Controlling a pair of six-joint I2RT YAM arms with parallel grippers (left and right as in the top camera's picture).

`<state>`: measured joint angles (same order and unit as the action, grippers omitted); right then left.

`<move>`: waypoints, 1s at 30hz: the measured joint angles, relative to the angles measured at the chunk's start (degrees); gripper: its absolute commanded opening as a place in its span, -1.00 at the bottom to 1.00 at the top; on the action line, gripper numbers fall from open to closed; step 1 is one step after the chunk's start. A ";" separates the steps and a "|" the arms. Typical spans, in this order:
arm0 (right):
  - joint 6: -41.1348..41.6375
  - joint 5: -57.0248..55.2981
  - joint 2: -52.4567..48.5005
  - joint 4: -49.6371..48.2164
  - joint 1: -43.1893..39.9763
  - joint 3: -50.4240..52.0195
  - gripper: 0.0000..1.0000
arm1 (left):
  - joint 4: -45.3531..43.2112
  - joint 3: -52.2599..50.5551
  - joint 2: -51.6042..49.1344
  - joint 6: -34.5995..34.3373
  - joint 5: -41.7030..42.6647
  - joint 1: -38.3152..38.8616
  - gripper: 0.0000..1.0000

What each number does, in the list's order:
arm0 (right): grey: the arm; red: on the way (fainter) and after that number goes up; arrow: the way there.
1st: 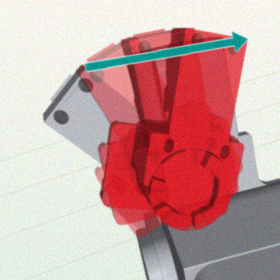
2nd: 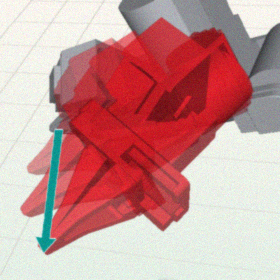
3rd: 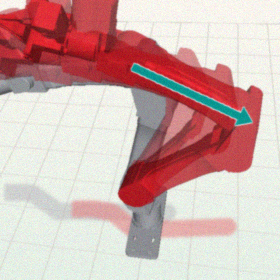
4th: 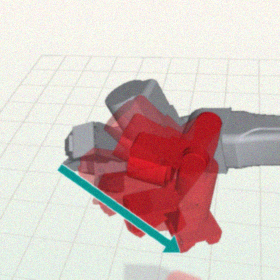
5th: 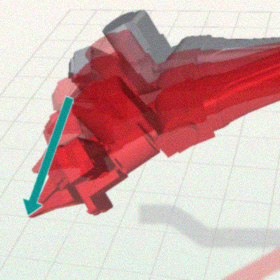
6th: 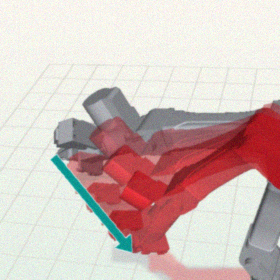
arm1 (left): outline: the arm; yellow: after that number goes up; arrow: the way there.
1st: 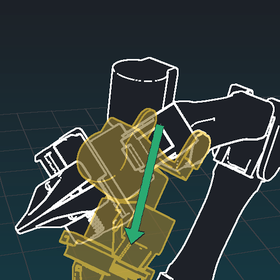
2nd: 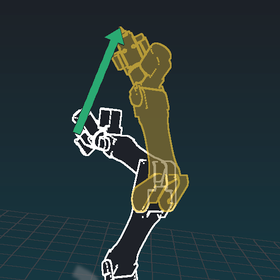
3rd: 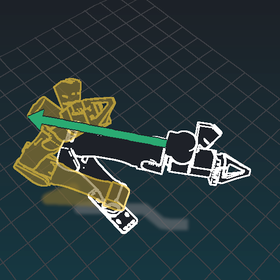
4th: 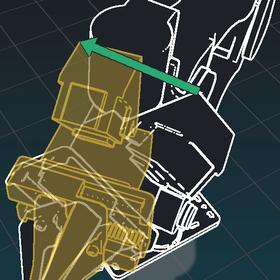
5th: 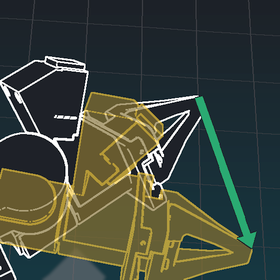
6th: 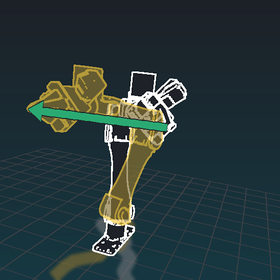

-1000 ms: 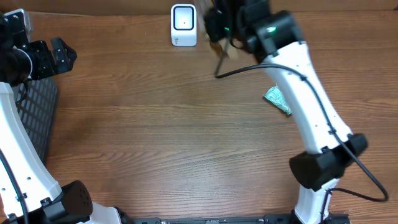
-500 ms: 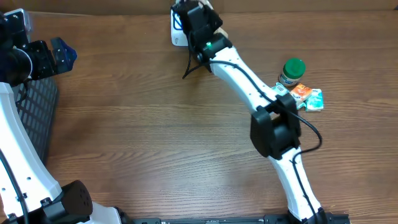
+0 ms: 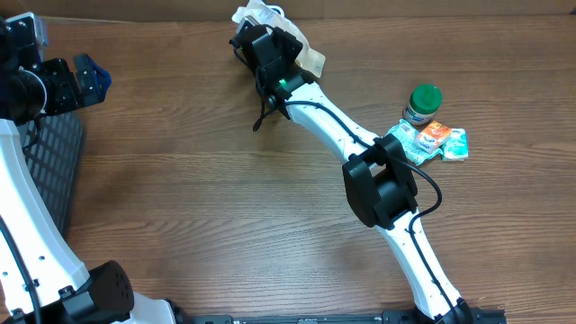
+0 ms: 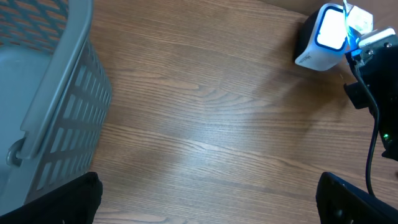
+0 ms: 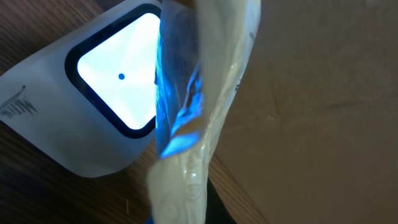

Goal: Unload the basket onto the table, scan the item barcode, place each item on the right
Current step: 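Hold the cream pouch in front of the scanner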

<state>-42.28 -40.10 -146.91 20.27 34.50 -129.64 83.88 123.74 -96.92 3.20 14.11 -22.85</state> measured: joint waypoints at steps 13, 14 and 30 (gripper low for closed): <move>-2.78 -3.54 0.00 0.31 0.09 0.00 -0.92 | 0.00 0.00 0.00 0.00 -0.02 -0.02 0.99; -2.78 -3.69 0.00 0.33 0.09 0.00 -0.92 | 0.00 0.00 0.00 -0.02 -0.02 -0.02 1.00; 8.02 5.05 12.00 16.15 0.46 0.09 -0.92 | -0.02 0.00 0.00 0.00 0.00 -0.02 0.99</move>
<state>-34.26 -35.05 -134.91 36.42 34.96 -129.56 83.85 123.74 -96.92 3.20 14.11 -22.87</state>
